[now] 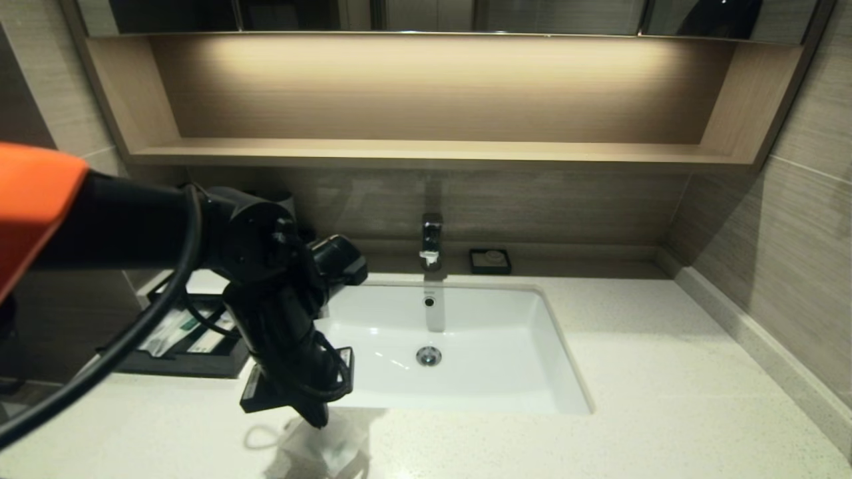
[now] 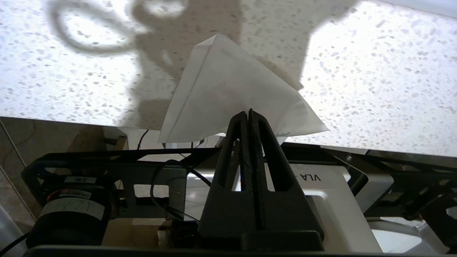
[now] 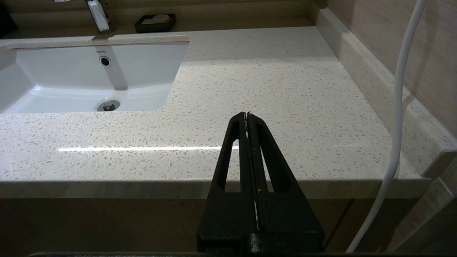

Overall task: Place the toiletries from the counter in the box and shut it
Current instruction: Pick up the bathroom toiletry, then place the bathroom toiletry into the drawer

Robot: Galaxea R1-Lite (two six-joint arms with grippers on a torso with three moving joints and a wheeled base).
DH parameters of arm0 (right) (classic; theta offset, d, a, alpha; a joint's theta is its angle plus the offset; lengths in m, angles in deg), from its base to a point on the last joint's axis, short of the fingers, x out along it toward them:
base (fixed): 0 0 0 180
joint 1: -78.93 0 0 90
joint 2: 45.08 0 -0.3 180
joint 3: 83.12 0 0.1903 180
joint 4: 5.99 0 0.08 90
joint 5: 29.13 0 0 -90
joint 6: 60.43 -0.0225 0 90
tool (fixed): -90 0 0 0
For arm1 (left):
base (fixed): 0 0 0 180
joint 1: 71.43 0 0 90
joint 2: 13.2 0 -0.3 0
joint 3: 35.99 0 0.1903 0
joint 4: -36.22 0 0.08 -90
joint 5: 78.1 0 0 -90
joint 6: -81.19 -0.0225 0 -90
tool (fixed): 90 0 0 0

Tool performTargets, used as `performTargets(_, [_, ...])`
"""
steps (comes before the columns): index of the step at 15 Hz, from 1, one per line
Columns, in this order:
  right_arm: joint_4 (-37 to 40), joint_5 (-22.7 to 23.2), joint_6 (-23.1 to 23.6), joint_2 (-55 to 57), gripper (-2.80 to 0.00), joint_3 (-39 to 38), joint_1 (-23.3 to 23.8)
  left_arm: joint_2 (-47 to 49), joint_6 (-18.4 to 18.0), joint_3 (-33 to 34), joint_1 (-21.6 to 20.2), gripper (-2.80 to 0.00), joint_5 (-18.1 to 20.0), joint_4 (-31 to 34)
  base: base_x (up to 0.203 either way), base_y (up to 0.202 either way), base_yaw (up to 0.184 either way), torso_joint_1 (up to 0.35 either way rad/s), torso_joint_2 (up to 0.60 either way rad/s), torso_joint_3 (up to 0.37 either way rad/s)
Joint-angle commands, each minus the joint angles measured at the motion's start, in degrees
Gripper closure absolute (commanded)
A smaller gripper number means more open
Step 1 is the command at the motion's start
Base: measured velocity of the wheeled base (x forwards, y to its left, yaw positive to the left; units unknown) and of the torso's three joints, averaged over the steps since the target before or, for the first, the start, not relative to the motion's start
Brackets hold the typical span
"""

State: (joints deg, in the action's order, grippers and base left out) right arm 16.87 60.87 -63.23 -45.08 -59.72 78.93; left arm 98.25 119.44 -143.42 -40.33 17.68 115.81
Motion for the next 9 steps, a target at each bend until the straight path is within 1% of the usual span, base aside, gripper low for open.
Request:
performTargets(1, [-0.02,0.0,-0.02,0.09,0.0,-0.02,0.0,-1.44,0.24,2.44,-2.67,0.0,-0.13,0.08,0.0,0.0,0.0,0.0,0.0,0.0])
performTargets(4, [-0.02,0.0,-0.02,0.09,0.0,-0.02,0.0,-2.36,0.12,3.58,-6.23,0.0,-0.15,0.05,0.0,0.0,0.0,0.0,0.0,0.0])
performTargets(6, [-0.02,0.0,-0.02,0.09,0.0,0.06,0.0,-3.35,-1.07,4.37,-8.56,0.0,-0.08,0.03,0.0,0.0,0.0,0.0,0.0,0.0])
performTargets(9, [-0.02,0.0,-0.02,0.09,0.0,-0.02,0.0,-3.87,-1.91,5.03,-12.41,0.0,-0.02,0.04,0.0,0.0,0.0,0.0,0.0,0.0])
